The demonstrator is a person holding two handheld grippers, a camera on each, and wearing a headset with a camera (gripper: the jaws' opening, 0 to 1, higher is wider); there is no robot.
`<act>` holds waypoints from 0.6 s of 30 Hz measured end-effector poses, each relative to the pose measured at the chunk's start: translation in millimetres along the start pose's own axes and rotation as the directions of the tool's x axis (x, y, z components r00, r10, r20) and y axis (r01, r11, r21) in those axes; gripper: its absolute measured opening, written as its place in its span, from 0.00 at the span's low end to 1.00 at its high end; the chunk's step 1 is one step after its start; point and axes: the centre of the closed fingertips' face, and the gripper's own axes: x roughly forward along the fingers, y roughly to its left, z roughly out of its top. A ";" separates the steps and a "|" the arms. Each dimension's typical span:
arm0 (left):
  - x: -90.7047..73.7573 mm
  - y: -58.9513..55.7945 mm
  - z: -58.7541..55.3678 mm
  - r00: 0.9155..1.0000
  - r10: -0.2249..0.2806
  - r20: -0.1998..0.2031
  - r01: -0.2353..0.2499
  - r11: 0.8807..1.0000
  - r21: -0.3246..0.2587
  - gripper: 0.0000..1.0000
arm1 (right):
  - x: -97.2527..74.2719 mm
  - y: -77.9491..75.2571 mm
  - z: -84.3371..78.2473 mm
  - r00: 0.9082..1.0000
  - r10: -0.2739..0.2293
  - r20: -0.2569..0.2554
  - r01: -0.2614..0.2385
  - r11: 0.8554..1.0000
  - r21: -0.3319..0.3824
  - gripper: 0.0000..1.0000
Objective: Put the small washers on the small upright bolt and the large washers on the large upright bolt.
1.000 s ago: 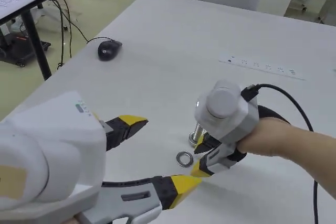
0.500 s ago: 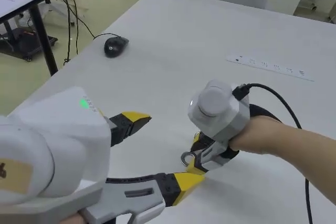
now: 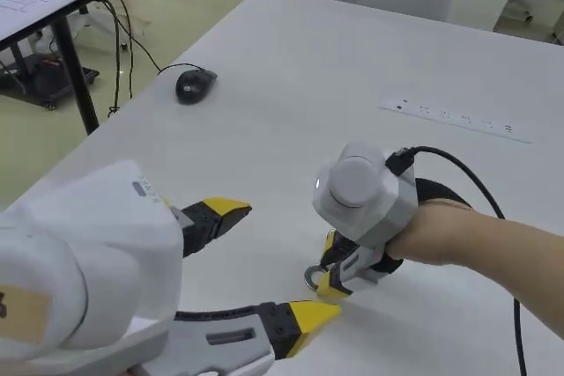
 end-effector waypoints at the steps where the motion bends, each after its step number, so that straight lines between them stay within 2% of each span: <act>1: 0.4 -0.7 0.1 1.000 -0.002 -0.001 0.002 1.000 0.004 0.65 | -0.7 1.5 -1.1 1.000 0.000 -0.004 0.000 1.000 -0.002 0.21; 9: 2.3 -2.9 1.1 1.000 -0.012 -0.007 0.012 1.000 0.015 0.65 | -19.3 9.1 -3.6 1.000 0.008 0.021 -0.009 1.000 0.019 0.21; 13: 3.1 -2.8 1.0 1.000 -0.015 -0.013 0.015 1.000 0.024 0.65 | -38.5 8.4 -10.2 1.000 -0.010 0.018 0.010 1.000 0.016 0.21; 18: 4.3 -5.2 4.0 1.000 -0.022 -0.008 0.022 0.999 0.030 0.65 | -63.5 -0.1 -13.9 0.999 -0.044 0.026 0.043 0.999 0.028 0.21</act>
